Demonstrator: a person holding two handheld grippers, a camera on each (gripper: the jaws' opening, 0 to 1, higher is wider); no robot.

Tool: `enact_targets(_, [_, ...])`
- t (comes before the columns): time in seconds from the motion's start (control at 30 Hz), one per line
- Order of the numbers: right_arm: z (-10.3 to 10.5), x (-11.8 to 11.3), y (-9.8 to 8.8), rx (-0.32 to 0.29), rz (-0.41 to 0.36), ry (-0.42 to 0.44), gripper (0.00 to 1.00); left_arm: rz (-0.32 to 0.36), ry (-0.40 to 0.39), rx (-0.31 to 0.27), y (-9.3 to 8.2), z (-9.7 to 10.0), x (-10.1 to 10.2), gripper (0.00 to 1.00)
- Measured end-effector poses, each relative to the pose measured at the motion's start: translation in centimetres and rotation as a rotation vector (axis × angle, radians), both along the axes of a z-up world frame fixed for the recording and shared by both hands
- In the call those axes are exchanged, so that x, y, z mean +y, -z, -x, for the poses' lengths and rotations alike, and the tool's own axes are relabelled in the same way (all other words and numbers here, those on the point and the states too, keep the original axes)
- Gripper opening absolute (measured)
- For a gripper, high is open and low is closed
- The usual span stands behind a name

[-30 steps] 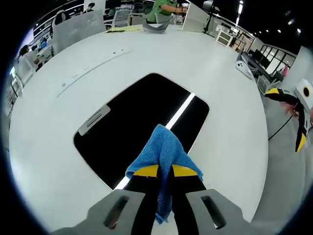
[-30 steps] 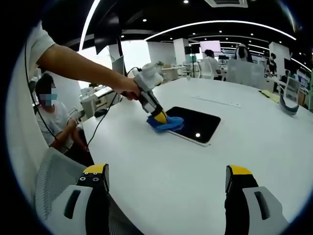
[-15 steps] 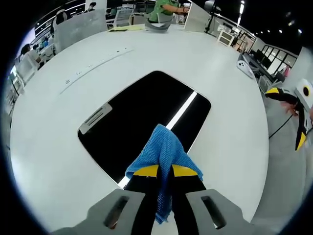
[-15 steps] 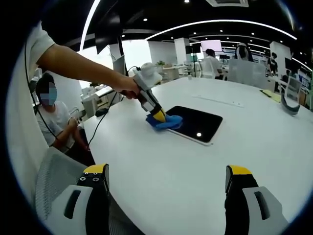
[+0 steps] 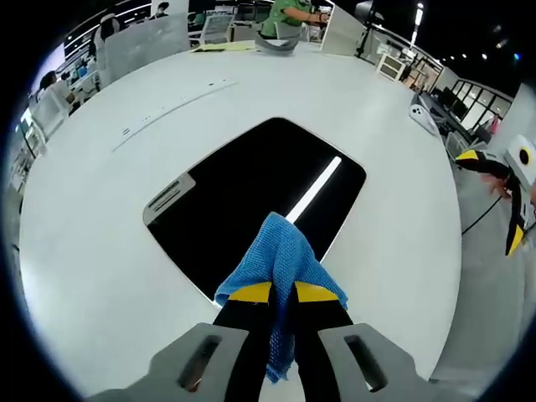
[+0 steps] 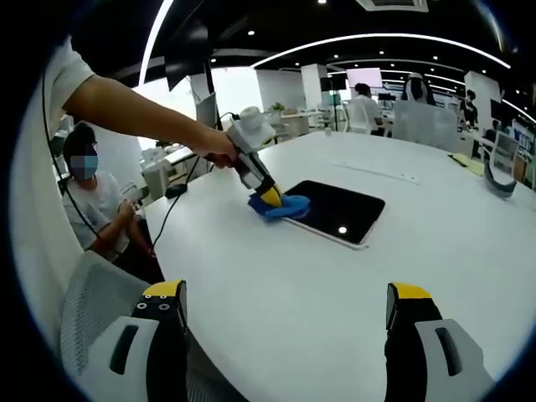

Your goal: Wipe the mirror surface with the cleaning cloth until all visible marks leave the cleaned area.

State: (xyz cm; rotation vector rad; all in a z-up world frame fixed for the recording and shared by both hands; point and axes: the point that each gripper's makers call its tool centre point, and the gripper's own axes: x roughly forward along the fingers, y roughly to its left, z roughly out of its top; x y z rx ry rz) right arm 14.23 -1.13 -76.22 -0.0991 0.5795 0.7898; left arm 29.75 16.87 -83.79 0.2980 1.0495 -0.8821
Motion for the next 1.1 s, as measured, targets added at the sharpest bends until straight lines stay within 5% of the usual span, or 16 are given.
enact_targets(1.1, [-0.1,1.5,0.0,-0.001,-0.004,-0.024,0.99,-0.021,-0.004,-0.031,-0.2,0.1,1.4,0.12])
